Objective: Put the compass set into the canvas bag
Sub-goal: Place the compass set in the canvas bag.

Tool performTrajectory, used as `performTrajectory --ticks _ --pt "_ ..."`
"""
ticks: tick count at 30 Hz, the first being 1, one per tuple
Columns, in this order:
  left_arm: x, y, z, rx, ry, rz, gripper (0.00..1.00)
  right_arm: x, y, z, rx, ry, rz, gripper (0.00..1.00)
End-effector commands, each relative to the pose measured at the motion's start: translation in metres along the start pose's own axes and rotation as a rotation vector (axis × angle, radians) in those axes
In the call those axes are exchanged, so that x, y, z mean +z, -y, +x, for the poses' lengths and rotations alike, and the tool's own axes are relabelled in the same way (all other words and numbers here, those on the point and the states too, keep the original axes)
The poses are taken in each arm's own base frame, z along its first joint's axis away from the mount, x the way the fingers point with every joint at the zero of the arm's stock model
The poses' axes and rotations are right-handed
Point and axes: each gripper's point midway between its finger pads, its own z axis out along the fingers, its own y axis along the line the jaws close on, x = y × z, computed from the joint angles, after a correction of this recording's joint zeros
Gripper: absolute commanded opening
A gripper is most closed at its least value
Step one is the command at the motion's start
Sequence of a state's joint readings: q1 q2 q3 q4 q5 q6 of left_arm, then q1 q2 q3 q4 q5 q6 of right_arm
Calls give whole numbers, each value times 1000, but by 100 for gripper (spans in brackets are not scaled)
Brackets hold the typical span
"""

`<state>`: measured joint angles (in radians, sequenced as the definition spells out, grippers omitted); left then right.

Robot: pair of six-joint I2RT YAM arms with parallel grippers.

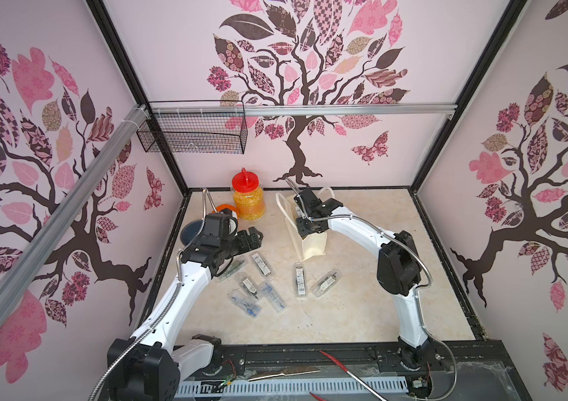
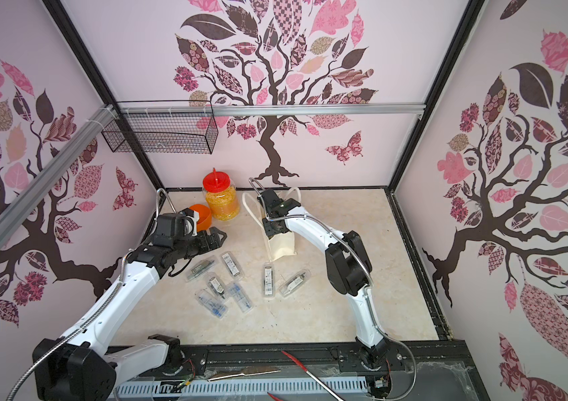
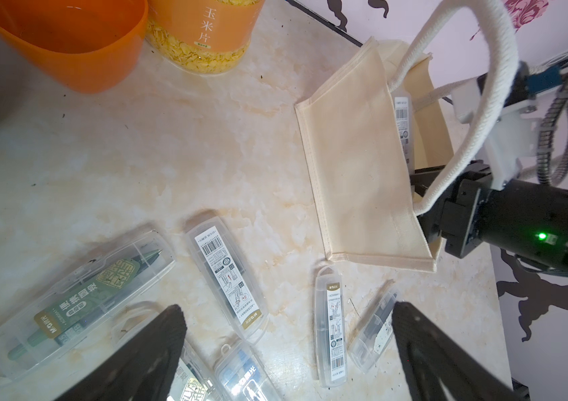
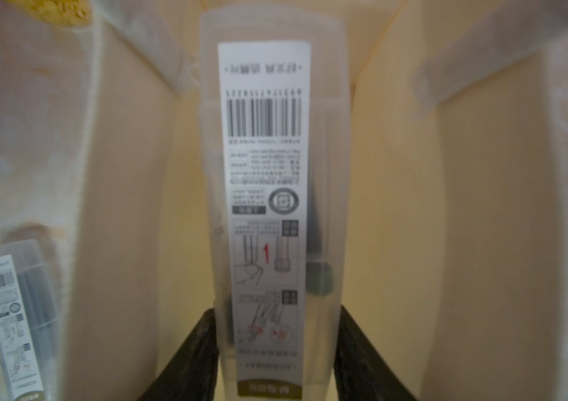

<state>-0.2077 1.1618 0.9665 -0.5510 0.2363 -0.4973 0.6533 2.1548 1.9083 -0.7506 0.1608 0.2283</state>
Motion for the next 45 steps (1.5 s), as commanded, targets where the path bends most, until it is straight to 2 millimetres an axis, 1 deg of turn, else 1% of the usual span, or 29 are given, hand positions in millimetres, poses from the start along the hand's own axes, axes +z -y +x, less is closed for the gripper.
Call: performTrajectory --ticks 1,6,10,12,15,18,21,24,25,30,33,35,37,39,40,41,43,45 --pt "-5 2 -2 18 20 1 97 10 -3 9 -2 -55 2 52" --pt "-4 1 -2 15 18 1 97 16 -5 16 -6 -87 -3 53" --pt "-5 1 -1 16 19 -1 97 19 -6 20 -3 -123 -3 56" --pt "-5 1 -2 17 22 -2 97 15 -6 18 -4 -131 -2 58" --pt "-5 0 -1 15 20 -4 97 3 -8 12 1 -121 -14 65" --pt "-5 -1 -1 14 19 -5 97 -17 -12 -1 13 -75 -47 72" --pt "-5 -1 -1 15 22 -6 97 -44 -13 -19 29 -6 -70 75" --pt "-5 0 -2 14 23 -4 97 -76 -12 -37 37 63 -91 78" --pt "-4 0 -1 15 21 -4 97 -89 -11 -43 41 91 -95 78" --pt "-2 -1 -1 12 16 -3 97 -145 2 -64 49 220 -75 80" --pt "-1 0 -1 13 15 0 97 -176 15 -73 58 302 -49 81" --pt "-2 1 -1 16 18 2 97 -196 27 -77 79 346 -40 82" --pt "-2 0 -2 13 19 2 97 -210 42 -79 117 366 -45 81" --pt "-2 1 -2 14 18 3 97 -220 63 -78 162 381 -36 81" --pt "-1 0 -1 13 16 3 97 -224 78 -76 187 390 -20 81" --pt "-1 0 -1 13 15 3 97 -228 88 -74 204 399 -8 81" --pt "0 1 -1 12 14 5 97 -231 116 -64 247 399 34 81" --pt "0 1 -2 14 16 7 97 -231 138 -50 287 388 58 82"
